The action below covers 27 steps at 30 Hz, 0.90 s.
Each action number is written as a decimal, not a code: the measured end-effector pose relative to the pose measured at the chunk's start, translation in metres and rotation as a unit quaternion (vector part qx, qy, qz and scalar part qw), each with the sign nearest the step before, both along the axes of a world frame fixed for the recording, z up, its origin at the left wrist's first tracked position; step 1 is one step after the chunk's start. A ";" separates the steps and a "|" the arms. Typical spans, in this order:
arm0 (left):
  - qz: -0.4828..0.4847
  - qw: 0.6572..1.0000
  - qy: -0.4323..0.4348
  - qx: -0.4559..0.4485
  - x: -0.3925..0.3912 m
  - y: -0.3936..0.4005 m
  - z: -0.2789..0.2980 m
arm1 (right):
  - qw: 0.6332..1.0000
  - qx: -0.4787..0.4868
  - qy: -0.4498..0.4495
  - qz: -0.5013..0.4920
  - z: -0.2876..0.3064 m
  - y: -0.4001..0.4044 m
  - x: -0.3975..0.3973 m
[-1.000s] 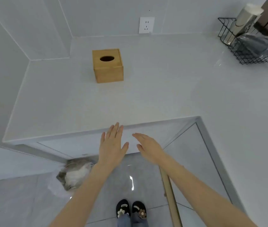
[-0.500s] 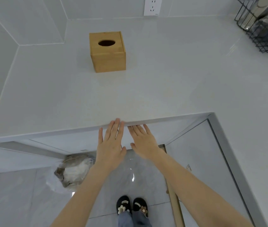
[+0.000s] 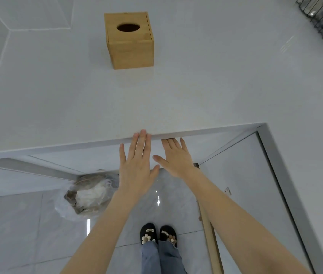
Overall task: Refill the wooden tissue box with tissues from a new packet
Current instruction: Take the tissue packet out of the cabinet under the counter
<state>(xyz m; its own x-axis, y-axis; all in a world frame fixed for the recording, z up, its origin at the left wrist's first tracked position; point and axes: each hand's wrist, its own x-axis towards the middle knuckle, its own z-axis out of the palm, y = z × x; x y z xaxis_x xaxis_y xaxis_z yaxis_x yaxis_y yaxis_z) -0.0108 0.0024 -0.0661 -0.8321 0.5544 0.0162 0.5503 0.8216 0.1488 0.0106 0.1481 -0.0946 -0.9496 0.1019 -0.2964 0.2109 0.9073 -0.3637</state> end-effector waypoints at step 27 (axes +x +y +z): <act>-0.088 0.995 -0.024 -0.027 0.000 0.042 0.018 | 0.999 -0.041 -0.004 0.025 0.007 0.012 0.120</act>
<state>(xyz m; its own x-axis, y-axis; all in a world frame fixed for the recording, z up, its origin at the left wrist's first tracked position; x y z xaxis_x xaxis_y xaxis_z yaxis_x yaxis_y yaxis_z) -0.0110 0.0443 -0.0484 -0.7208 0.6910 -0.0542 0.6802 0.7202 0.1363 0.1308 0.1605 -0.0878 -0.9502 0.0302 -0.3101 0.1700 0.8843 -0.4349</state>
